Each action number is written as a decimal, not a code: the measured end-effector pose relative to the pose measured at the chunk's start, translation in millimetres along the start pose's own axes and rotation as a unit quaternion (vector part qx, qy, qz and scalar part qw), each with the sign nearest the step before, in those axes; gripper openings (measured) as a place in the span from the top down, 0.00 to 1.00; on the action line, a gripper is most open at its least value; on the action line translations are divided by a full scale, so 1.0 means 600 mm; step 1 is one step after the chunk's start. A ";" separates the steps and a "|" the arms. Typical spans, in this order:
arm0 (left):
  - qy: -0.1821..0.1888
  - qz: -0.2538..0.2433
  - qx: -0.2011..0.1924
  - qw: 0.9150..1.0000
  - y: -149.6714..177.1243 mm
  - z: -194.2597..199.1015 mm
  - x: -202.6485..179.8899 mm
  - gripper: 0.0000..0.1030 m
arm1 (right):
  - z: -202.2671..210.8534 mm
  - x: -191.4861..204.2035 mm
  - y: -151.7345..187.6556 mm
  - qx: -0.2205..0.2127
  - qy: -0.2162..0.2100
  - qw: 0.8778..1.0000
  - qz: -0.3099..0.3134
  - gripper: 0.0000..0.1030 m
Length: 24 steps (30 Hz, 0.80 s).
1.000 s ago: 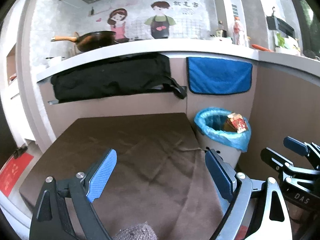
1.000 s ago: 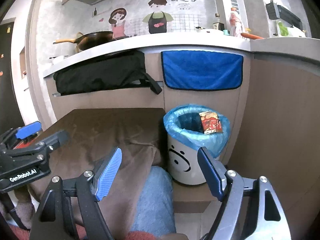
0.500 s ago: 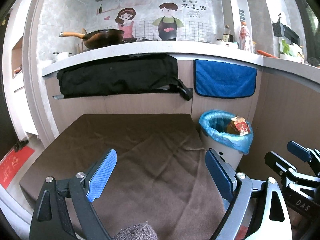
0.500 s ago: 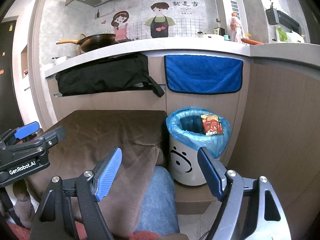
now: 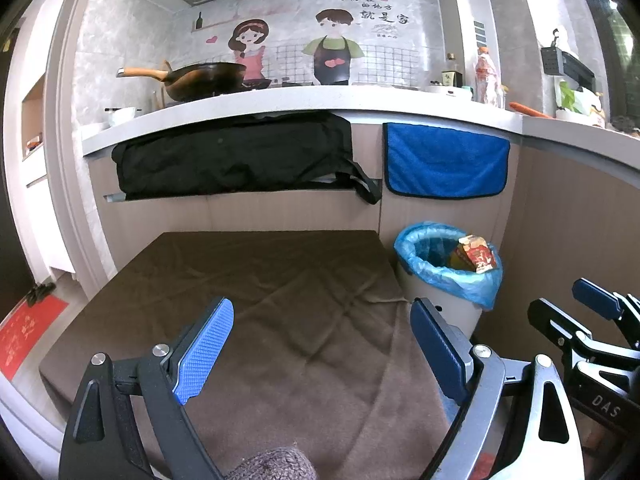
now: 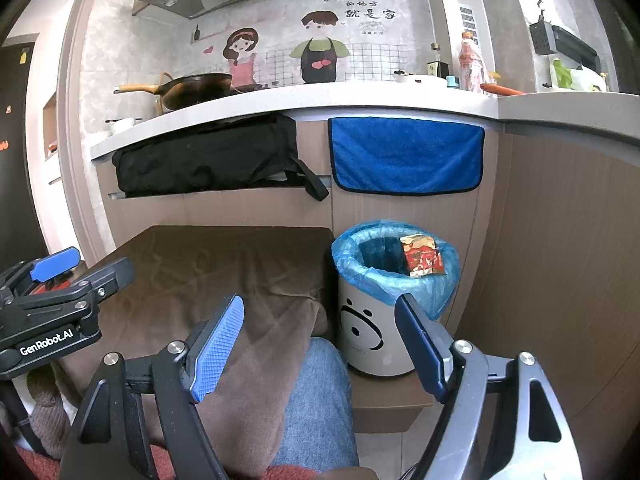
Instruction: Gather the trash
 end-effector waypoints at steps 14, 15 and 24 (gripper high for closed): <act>0.003 -0.002 -0.001 1.000 -0.002 0.003 -0.007 0.13 | 0.006 -0.004 -0.006 -0.004 0.002 1.000 -0.001 0.26; 0.004 -0.002 -0.001 1.000 -0.003 0.003 -0.007 0.13 | 0.006 -0.004 -0.006 -0.004 0.003 1.000 0.000 0.26; 0.002 -0.001 0.000 1.000 -0.003 0.004 -0.010 0.13 | 0.013 -0.004 -0.012 -0.008 0.005 1.000 0.000 0.26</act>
Point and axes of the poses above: each gripper's, at about its wrist camera, not at the fingertips, and z roughly against the way its jaws point, x to its left, y to its underside, the point moved 10 cm from there along -z, roughly the way its jaws point, and after that the axes turned 8 degrees about -y, right-handed, at the moved point
